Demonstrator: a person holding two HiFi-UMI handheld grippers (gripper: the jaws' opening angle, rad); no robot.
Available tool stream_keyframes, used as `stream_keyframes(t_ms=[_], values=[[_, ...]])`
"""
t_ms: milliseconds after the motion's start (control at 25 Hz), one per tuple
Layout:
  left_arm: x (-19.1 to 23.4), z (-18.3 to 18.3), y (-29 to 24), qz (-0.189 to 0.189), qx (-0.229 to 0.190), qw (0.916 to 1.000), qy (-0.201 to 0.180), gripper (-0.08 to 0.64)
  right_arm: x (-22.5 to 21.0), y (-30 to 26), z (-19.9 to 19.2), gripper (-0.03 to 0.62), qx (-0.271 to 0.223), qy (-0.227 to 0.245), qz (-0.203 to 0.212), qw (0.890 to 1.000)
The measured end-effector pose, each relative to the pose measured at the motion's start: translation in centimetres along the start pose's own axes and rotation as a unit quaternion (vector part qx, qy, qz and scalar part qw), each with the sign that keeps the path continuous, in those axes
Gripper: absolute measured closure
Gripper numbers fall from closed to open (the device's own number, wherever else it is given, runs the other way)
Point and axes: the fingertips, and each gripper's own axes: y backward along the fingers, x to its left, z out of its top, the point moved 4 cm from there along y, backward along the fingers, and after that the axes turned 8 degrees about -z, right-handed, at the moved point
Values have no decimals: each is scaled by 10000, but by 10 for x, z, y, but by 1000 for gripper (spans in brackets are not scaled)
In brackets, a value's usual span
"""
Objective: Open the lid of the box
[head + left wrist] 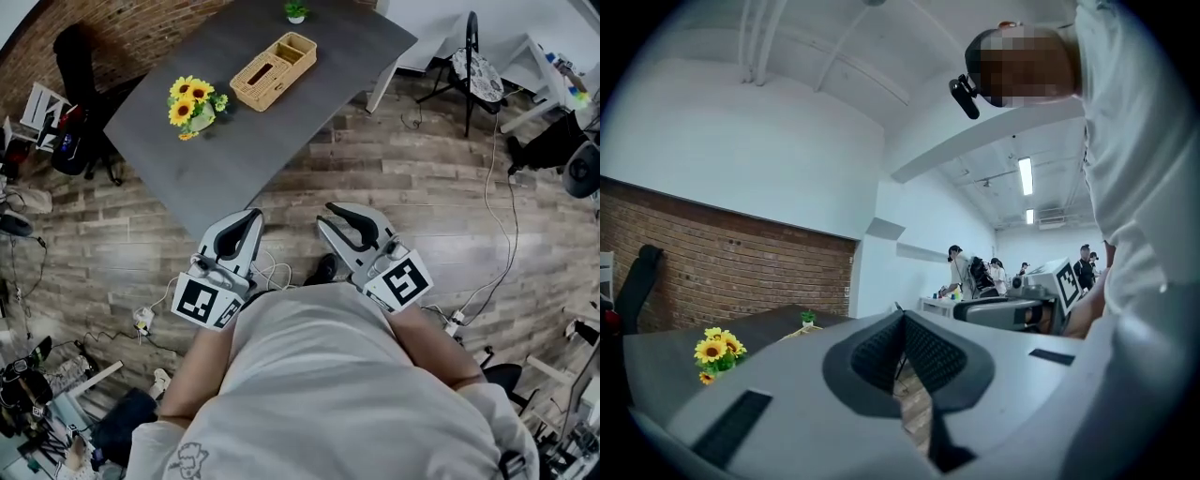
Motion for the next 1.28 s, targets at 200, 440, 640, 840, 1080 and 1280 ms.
stream_keyframes(t_ms=[200, 440, 640, 840, 1080, 1280], values=[[1, 4, -27, 0, -24, 10000, -33, 549, -27, 3, 4, 460, 22, 1, 14, 10000], [8, 9, -52, -103, -85, 9999, -61, 549, -45, 0, 8, 440, 18, 20, -69, 10000], [24, 8, -67, -162, -159, 9997, 5, 549, -60, -9, 5, 428, 109, 66, -125, 9998], [44, 7, -90, -327, -157, 9993, 76, 549, -78, -32, 6, 416, 261, 163, -124, 9995], [90, 5, -110, -319, -157, 9991, 226, 549, -99, -77, 6, 414, 394, 178, -60, 9990], [141, 9, -115, -234, -126, 9994, 225, 549, -114, -130, 6, 413, 408, 184, 41, 9990]])
